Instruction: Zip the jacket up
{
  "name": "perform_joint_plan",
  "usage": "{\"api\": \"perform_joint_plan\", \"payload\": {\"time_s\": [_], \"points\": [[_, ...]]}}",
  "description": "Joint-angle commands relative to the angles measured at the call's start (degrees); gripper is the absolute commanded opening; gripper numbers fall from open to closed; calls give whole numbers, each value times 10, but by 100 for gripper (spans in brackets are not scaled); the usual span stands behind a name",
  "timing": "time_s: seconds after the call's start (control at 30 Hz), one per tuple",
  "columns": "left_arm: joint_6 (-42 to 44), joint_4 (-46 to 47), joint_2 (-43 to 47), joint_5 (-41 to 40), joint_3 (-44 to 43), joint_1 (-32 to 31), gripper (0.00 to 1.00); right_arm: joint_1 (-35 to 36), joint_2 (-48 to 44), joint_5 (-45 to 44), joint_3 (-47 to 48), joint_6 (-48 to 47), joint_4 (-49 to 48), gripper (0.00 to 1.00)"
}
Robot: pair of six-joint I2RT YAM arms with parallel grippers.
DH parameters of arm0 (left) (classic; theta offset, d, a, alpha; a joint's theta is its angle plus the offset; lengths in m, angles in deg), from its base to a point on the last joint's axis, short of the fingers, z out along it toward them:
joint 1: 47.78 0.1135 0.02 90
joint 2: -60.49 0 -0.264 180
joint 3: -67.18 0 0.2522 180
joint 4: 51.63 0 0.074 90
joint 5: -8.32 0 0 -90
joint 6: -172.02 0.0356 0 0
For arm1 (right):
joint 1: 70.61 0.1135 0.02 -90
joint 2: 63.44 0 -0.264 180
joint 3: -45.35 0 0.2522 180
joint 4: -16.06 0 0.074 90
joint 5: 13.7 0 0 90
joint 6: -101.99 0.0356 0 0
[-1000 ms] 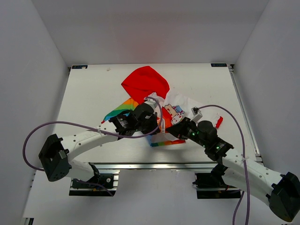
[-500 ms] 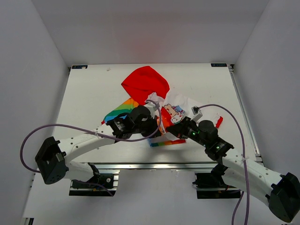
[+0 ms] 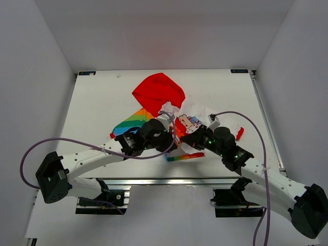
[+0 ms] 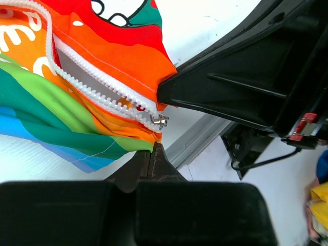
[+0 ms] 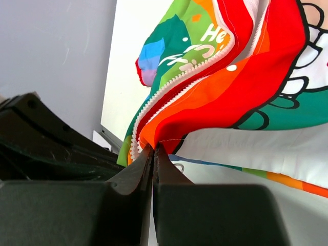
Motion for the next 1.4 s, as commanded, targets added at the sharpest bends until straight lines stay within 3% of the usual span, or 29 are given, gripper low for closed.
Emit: {"api": "perform_joint_plan", "payload": {"time_s": [0.0, 0.23, 0.7, 0.77, 0.87, 0.93, 1.13, 1.37], "points": [[-8, -68, -3, -1, 11, -43, 0, -24, -1, -70, 67, 4, -35, 0], [-26, -90, -21, -33, 10, -90, 0, -53, -23, -57, 90, -14, 3, 0], [-3, -125, -22, -98, -49, -89, 0, -59, -8, -5, 114, -81, 83, 0], [-3, -126, -24, -111, -58, -89, 0, -59, 8, 3, 132, -108, 114, 19], [-3, -121, -33, -131, -82, -80, 0, -59, 29, 15, 148, -144, 161, 32], [-4, -114, -42, -127, -98, -72, 0, -59, 38, 29, 153, -162, 179, 38], [-21, -94, -51, -91, -114, -33, 0, -59, 26, 5, 171, -225, 245, 43], [-36, -131, -59, -71, -145, -5, 0, -47, -8, -18, 226, -362, 329, 62]]}}
